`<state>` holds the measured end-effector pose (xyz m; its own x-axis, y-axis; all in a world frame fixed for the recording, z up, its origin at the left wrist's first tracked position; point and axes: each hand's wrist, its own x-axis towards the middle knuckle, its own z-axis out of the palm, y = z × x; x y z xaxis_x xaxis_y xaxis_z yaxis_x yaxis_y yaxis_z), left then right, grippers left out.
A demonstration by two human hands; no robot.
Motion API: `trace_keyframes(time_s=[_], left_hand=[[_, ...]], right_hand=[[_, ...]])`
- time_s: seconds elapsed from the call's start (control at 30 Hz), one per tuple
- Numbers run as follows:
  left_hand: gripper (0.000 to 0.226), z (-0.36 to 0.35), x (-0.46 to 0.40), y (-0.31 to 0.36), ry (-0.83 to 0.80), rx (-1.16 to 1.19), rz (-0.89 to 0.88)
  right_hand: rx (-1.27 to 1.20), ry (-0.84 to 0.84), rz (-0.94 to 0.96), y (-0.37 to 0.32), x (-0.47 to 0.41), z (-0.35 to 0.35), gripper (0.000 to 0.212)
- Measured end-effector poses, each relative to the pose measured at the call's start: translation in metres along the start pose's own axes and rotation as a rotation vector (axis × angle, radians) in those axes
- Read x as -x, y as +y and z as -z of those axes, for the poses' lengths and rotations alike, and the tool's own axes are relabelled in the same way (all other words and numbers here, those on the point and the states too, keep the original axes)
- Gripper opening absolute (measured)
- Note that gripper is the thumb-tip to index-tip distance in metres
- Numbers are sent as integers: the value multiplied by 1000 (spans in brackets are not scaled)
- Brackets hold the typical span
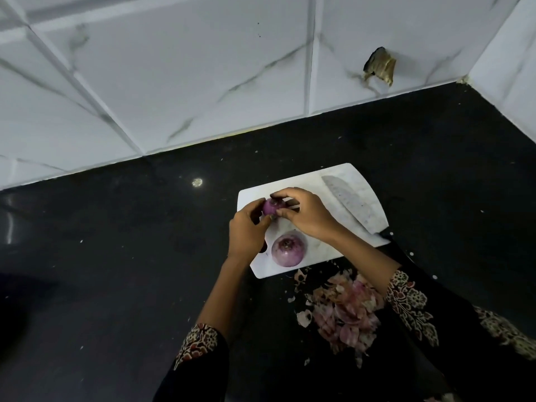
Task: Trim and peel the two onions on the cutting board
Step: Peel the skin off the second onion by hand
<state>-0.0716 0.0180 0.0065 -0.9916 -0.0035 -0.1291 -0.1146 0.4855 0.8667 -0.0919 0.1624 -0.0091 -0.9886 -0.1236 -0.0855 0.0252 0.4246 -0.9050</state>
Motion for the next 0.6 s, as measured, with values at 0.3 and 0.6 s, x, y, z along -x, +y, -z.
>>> trace_keyframes(time_s=[0.3, 0.6], left_hand=[[52, -2, 2, -8, -61, 20, 27], [55, -5, 5, -10, -63, 58, 69]], right_hand=[[6, 10, 12, 1, 2, -1, 45], [-68, -46, -39, -2, 7, 5, 48]])
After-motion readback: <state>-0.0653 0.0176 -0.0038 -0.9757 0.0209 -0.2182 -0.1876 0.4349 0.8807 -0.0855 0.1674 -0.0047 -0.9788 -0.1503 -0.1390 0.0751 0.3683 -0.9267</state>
